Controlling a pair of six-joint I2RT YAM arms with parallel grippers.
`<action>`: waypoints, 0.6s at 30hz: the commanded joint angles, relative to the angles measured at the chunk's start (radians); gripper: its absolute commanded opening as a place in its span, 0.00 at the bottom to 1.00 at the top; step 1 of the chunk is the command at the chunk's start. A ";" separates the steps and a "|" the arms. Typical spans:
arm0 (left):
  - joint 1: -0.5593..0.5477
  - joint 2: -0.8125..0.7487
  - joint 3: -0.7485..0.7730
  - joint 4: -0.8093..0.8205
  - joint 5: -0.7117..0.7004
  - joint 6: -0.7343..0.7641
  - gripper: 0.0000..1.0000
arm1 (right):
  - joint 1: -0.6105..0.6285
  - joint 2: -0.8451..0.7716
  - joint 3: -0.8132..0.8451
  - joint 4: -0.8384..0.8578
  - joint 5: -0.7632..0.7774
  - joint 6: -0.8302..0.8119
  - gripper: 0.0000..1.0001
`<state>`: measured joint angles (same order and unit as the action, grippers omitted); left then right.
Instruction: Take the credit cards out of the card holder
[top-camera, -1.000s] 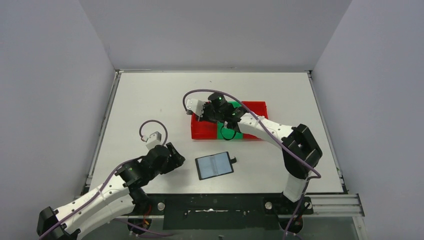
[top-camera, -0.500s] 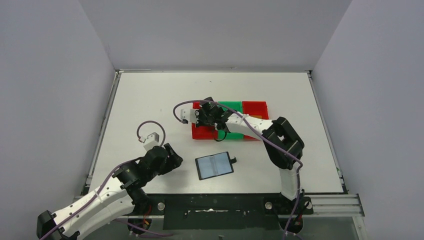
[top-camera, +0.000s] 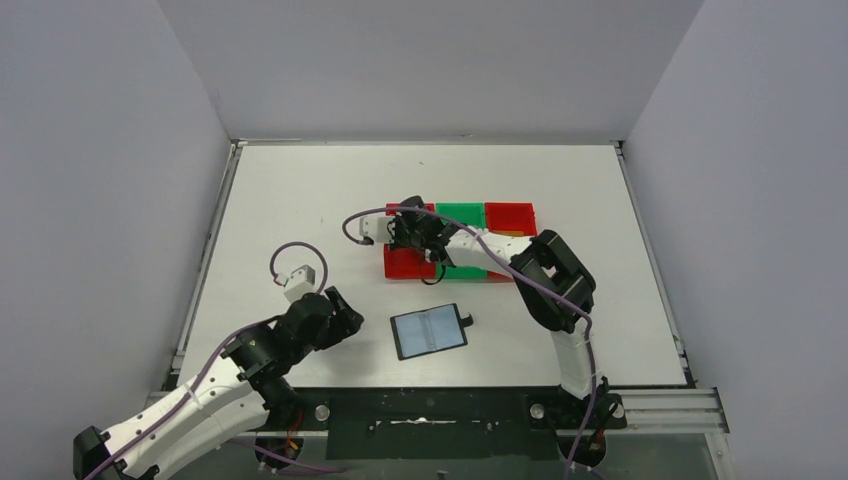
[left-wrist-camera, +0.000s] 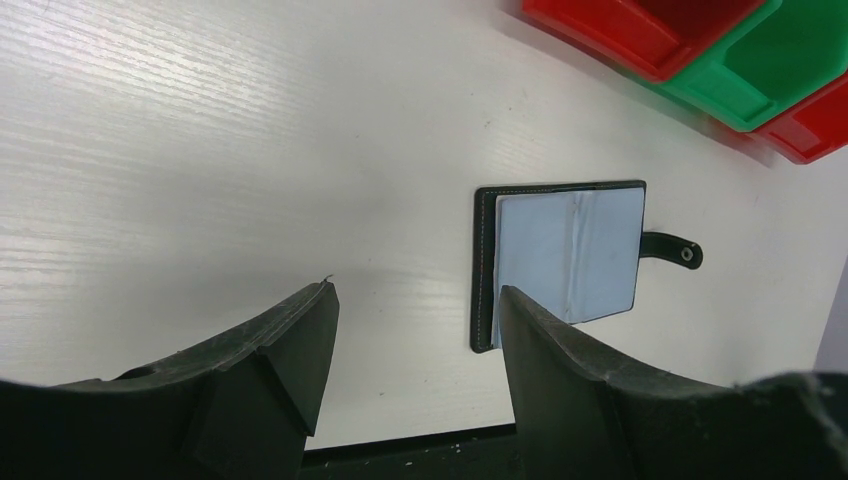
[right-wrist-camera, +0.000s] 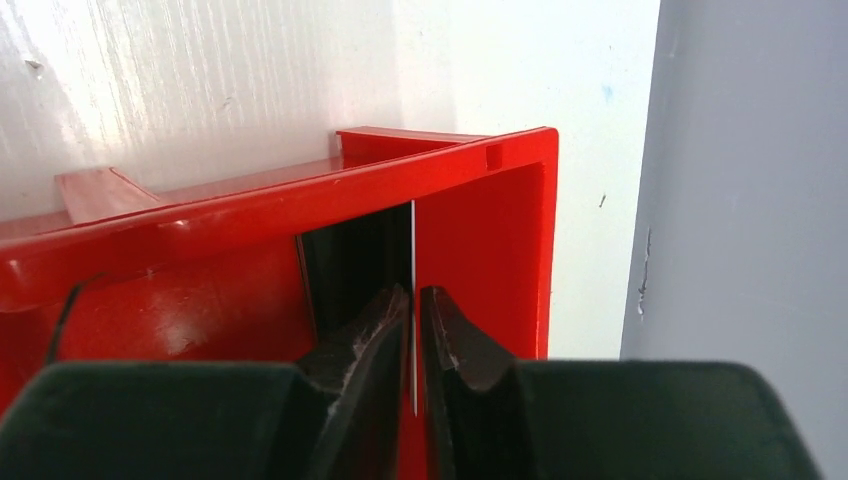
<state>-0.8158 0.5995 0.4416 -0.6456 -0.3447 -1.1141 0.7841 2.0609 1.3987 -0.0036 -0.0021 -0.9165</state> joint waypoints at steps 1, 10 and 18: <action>0.006 -0.008 0.025 0.011 -0.024 0.007 0.59 | -0.012 0.016 0.009 0.043 -0.009 -0.018 0.13; 0.006 0.005 0.026 0.015 -0.012 0.011 0.60 | -0.025 0.027 0.025 -0.025 -0.054 0.006 0.17; 0.006 0.007 0.025 0.027 -0.003 0.006 0.59 | -0.037 -0.014 0.030 -0.060 -0.106 0.054 0.30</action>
<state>-0.8150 0.6064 0.4416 -0.6468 -0.3439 -1.1141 0.7597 2.0937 1.3987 -0.0685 -0.0647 -0.9005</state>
